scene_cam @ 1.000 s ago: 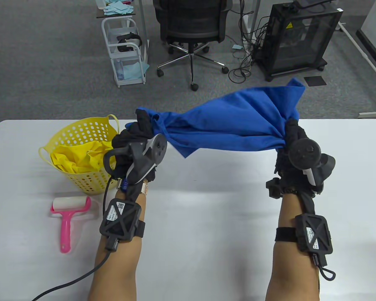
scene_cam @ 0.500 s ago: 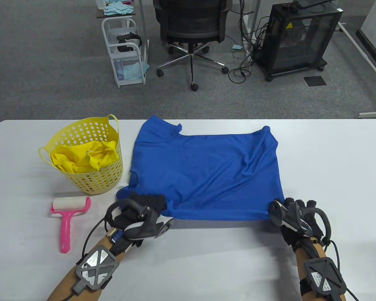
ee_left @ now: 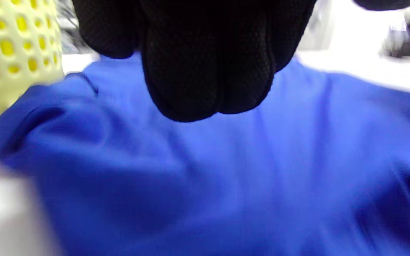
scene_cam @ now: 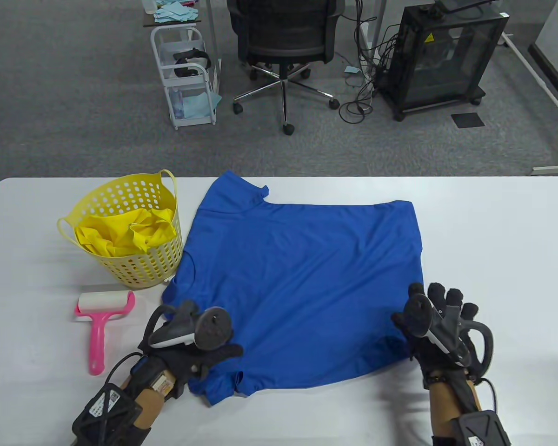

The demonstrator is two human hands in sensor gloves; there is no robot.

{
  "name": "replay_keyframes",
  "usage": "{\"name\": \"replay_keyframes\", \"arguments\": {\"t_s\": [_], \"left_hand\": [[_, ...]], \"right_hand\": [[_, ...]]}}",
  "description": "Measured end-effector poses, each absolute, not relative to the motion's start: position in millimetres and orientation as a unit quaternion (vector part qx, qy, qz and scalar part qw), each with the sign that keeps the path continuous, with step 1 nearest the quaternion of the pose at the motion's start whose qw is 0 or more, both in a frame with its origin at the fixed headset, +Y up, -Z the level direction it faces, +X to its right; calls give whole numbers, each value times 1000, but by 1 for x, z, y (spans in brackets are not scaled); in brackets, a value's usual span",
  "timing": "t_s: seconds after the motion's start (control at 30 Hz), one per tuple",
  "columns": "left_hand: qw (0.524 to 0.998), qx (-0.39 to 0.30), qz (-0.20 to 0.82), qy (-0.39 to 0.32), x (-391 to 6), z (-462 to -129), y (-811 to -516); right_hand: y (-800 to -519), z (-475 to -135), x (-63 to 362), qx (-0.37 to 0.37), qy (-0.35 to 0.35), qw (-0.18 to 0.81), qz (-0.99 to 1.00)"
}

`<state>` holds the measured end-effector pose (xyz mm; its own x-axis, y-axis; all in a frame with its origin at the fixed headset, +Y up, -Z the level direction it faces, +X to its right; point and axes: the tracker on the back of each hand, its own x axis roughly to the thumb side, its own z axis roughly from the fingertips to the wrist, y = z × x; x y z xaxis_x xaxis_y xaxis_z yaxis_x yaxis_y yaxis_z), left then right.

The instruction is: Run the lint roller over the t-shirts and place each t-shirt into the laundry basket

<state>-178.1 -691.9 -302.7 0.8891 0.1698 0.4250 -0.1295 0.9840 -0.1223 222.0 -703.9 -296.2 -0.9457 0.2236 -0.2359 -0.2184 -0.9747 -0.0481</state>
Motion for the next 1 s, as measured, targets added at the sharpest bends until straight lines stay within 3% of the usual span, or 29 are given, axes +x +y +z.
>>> {"name": "replay_keyframes", "arguments": {"t_s": [0.03, 0.07, 0.13, 0.23, 0.3, 0.37, 0.43, 0.5, 0.6, 0.67, 0.73, 0.83, 0.93, 1.0], "left_hand": [[975, 4, 100, -199, -177, -307, -699], [975, 9, 95, -198, -175, -310, -707], [981, -32, 12, -193, -173, -311, -731], [963, -95, -143, -207, -177, -305, -756], [943, -168, -190, -216, -183, -304, -768], [930, -259, -165, -202, -190, -305, -775], [932, -292, -90, -193, -193, -303, -775], [926, -292, -123, -204, -188, -300, -769], [945, -211, -158, -194, -178, -293, -754], [958, -132, -123, -223, -171, -286, -742], [950, -80, -30, -300, -162, -276, -735], [939, -147, -1, -310, -143, -262, -743], [888, -285, -143, -332, -131, -254, -765], [879, -295, -159, -338, -130, -248, -776]], "right_hand": [[-712, -300, 217, -121, 22, 138, 983], [-722, -303, 211, -122, 65, 156, 978], [-751, -308, 200, -116, 155, 138, 971], [-773, -307, 199, -101, 204, 24, 973], [-773, -305, 206, -90, 221, -26, 971], [-772, -303, 215, -98, 225, 3, 969], [-771, -299, 225, -104, 279, 19, 954], [-769, -297, 230, -109, 266, 6, 958], [-765, -295, 228, -124, 238, -21, 963], [-763, -294, 219, -104, 191, -45, 975], [-760, -294, 205, -67, 163, -10, 984], [-765, -293, 185, -44, 181, 39, 982], [-782, -293, 179, -22, 295, 15, 955], [-786, -294, 184, -13, 317, 26, 948]]}}
